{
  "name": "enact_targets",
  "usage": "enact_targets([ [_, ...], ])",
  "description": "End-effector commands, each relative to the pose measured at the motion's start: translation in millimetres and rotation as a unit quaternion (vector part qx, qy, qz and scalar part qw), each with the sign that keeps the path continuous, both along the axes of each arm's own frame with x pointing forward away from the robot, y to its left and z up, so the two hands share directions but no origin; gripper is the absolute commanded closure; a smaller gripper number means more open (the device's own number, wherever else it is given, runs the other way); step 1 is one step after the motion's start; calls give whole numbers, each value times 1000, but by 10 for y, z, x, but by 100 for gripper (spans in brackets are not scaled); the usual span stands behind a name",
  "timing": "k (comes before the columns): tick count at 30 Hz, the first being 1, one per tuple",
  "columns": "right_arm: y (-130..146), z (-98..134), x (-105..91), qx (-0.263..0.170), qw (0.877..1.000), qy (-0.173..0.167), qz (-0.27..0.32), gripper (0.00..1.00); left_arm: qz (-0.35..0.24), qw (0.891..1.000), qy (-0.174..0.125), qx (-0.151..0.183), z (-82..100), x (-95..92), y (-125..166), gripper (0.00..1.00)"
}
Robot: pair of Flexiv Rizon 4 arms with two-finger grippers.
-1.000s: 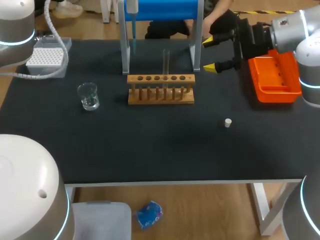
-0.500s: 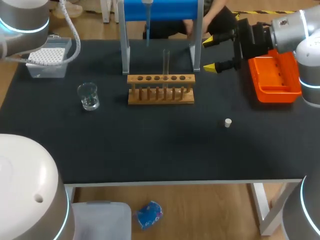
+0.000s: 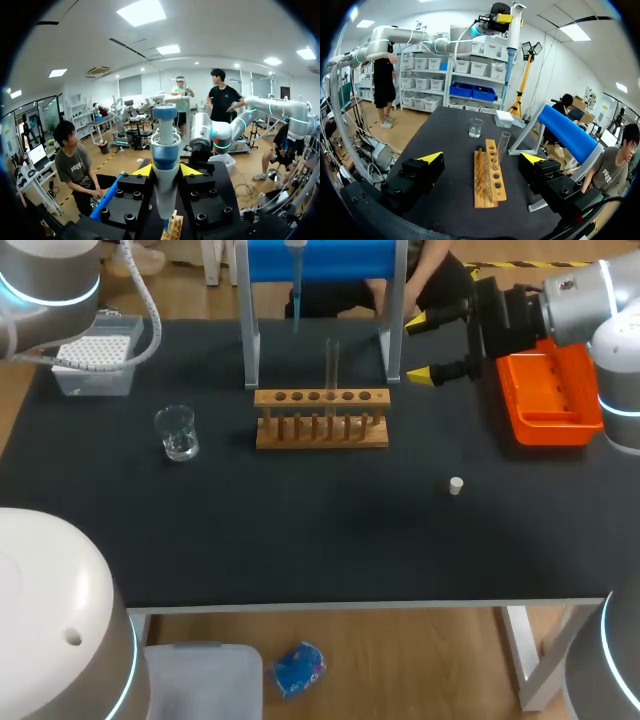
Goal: Invert the test tube, pick up the pipette, mount the tip to pipette, aspirate from beaker and dispense into the tube, eject the tip, return the pipette, and cap with the stopper.
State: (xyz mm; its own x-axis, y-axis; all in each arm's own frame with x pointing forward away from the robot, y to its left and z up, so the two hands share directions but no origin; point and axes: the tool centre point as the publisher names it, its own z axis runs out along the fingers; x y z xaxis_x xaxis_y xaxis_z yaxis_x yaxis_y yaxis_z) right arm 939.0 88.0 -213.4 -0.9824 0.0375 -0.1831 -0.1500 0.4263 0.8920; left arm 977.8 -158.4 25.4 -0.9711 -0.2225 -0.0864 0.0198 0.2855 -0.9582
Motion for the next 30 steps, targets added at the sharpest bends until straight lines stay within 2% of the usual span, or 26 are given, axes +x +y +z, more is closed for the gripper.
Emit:
enact_targets([
  [1, -5, 0, -3, 0, 1000, 0, 0, 0, -11, 1000, -2, -2, 18, 89, -161, 100],
  [11, -5, 0, -3, 0, 1000, 0, 0, 0, -36, 999, -1, -15, -55, 131, -494, 100],
  [30, -5, 0, -3, 0, 1000, 0, 0, 0, -33, 999, 10, -19, -158, 119, -542, 100],
])
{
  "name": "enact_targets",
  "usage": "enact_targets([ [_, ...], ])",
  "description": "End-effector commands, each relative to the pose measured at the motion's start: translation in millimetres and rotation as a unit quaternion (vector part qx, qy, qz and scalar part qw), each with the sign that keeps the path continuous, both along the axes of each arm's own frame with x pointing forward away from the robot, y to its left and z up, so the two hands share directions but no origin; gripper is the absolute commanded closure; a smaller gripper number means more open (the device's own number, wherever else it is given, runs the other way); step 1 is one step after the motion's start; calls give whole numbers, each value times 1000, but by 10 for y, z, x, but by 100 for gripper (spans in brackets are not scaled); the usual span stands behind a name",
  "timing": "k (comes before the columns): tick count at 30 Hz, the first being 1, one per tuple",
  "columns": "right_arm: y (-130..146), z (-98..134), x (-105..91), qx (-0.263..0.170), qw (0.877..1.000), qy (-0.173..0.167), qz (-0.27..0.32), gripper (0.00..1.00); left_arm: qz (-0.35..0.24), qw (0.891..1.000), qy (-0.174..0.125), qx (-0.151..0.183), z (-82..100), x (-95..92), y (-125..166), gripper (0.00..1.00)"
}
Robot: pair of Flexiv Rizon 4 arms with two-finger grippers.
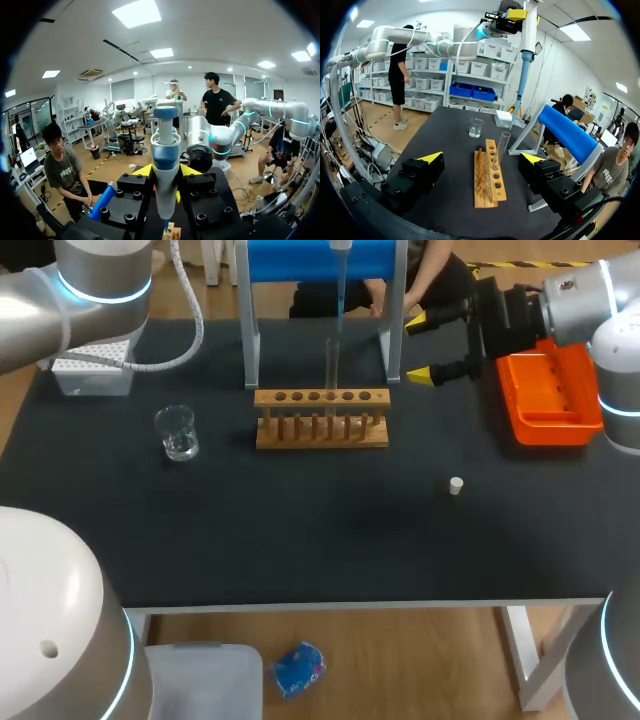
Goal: Invert the test tube, pick up the pipette, mount the tip to pipette, aspirate from beaker and dispense into the tube, eject the tip, return the pipette, and cap with the stopper.
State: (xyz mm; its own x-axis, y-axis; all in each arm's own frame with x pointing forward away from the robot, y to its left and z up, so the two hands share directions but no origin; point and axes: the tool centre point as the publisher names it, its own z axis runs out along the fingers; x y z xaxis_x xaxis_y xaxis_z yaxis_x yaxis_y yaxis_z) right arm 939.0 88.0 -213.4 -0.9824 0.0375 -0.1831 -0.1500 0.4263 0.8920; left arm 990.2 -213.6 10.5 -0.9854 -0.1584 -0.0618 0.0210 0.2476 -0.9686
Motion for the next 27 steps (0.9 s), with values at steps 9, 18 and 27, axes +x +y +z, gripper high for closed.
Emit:
enact_targets([
  [9, -5, 0, -3, 0, 1000, 0, 0, 0, 3, 1000, 8, -2, -78, 6, 12, 100],
  [18, -5, 0, -3, 0, 1000, 0, 0, 0, 6, 1000, 13, -5, -138, 8, 24, 100],
  [27, -5, 0, -3, 0, 1000, 0, 0, 0, 11, 1000, 20, -6, -182, -1, 55, 100],
])
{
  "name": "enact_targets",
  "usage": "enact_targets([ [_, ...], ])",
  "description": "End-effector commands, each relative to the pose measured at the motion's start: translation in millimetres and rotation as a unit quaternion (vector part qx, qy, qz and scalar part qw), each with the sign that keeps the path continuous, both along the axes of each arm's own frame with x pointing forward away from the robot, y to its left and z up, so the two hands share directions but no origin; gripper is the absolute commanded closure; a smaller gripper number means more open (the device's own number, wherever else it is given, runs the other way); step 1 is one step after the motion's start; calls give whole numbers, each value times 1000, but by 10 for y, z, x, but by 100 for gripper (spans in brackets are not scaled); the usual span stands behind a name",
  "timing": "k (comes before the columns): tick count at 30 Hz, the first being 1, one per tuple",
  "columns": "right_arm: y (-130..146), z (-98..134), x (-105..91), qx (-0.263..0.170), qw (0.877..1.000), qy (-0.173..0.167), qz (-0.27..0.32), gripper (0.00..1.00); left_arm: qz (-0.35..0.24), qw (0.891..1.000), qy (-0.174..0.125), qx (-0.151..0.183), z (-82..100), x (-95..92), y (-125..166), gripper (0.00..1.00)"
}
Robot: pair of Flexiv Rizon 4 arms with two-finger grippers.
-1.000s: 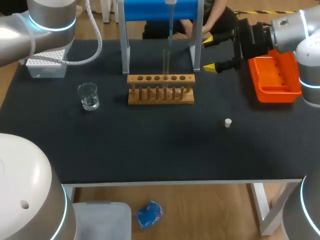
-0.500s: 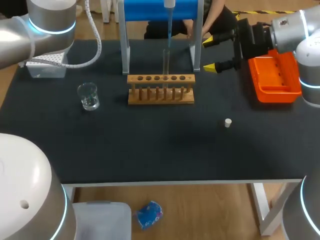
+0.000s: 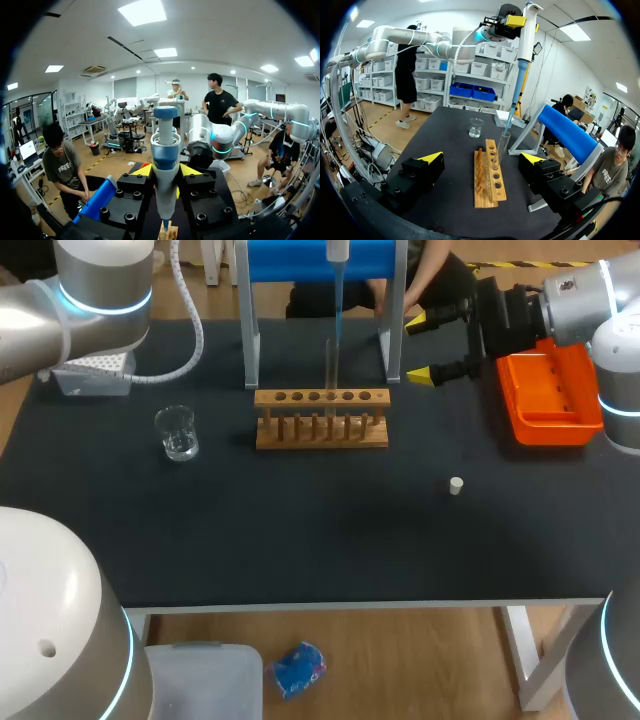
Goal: Invert the test tube, pick up the pipette, mount the tip to pipette, aspirate from beaker and dispense into the tube, eject the tip, return the pipette, and cap with the stopper.
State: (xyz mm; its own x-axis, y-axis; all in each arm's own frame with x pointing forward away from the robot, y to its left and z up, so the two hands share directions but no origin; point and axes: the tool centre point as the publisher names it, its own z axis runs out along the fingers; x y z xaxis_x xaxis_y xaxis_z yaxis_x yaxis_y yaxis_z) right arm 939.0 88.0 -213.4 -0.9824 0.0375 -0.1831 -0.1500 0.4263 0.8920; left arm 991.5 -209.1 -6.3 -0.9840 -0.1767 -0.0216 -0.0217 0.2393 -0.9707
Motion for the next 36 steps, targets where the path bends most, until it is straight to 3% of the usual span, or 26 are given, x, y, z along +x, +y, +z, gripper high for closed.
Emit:
enact_targets([
  [1, -5, 0, -3, 0, 1000, 0, 0, 0, 2, 1000, 1, -1, -17, -15, 12, 100],
  [21, -5, 0, -3, 0, 1000, 0, 0, 0, 23, 1000, 7, 15, -52, 75, 106, 100],
  [30, -5, 0, -3, 0, 1000, 0, 0, 0, 18, 1000, -12, 9, 155, 33, 71, 100],
  [36, -5, 0, -3, 0, 1000, 0, 0, 0, 17, 1000, -17, 4, 178, 38, 64, 100],
])
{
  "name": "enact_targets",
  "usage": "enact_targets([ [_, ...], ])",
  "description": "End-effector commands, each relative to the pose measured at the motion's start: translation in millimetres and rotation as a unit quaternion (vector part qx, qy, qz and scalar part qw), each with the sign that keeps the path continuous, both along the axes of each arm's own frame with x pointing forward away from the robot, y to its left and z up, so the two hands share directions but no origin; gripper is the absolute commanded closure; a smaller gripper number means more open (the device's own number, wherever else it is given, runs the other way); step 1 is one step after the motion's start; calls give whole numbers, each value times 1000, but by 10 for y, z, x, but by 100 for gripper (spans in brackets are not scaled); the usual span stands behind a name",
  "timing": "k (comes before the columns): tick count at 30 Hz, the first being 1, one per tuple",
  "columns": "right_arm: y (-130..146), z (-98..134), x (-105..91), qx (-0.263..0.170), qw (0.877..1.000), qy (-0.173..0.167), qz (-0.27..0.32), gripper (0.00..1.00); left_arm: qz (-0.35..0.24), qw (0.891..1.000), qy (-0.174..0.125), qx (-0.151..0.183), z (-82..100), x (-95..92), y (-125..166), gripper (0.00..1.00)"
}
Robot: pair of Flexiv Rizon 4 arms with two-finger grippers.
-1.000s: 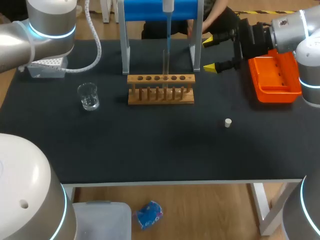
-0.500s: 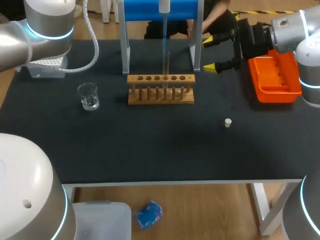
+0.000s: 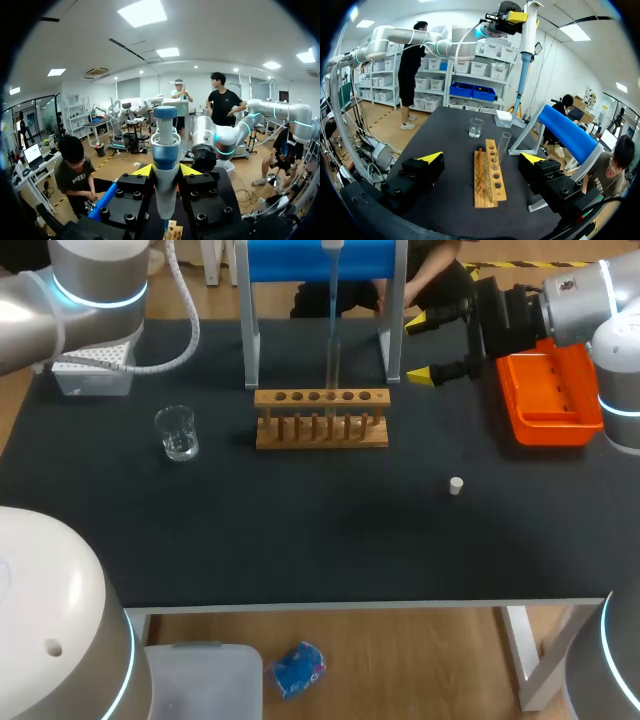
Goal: Invert the test tube, pick up the pipette, mount the tip to pipette, aspirate from beaker and dispense into the tube, eject the tip, return the pipette, and cap with the stopper.
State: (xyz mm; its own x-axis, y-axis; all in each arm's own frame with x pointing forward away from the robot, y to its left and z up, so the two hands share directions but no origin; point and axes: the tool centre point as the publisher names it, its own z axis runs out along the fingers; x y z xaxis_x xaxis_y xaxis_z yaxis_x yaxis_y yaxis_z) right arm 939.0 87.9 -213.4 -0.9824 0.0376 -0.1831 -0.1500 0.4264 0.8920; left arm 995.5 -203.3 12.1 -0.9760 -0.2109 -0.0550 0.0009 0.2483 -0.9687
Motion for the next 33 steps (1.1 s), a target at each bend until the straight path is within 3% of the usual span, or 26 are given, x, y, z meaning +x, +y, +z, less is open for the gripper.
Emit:
enact_targets([
  [1, -5, 1, -3, 0, 1000, 0, 0, 0, -1, 1000, -2, -1, -11, 5, -1, 100],
  [16, -5, 1, -3, 0, 1000, 0, 0, 0, -6, 1000, 9, -9, -136, 67, -62, 100],
  [33, -5, 1, -3, 0, 1000, 0, 0, 0, -4, 1000, 28, -1, -214, -35, -67, 100],
])
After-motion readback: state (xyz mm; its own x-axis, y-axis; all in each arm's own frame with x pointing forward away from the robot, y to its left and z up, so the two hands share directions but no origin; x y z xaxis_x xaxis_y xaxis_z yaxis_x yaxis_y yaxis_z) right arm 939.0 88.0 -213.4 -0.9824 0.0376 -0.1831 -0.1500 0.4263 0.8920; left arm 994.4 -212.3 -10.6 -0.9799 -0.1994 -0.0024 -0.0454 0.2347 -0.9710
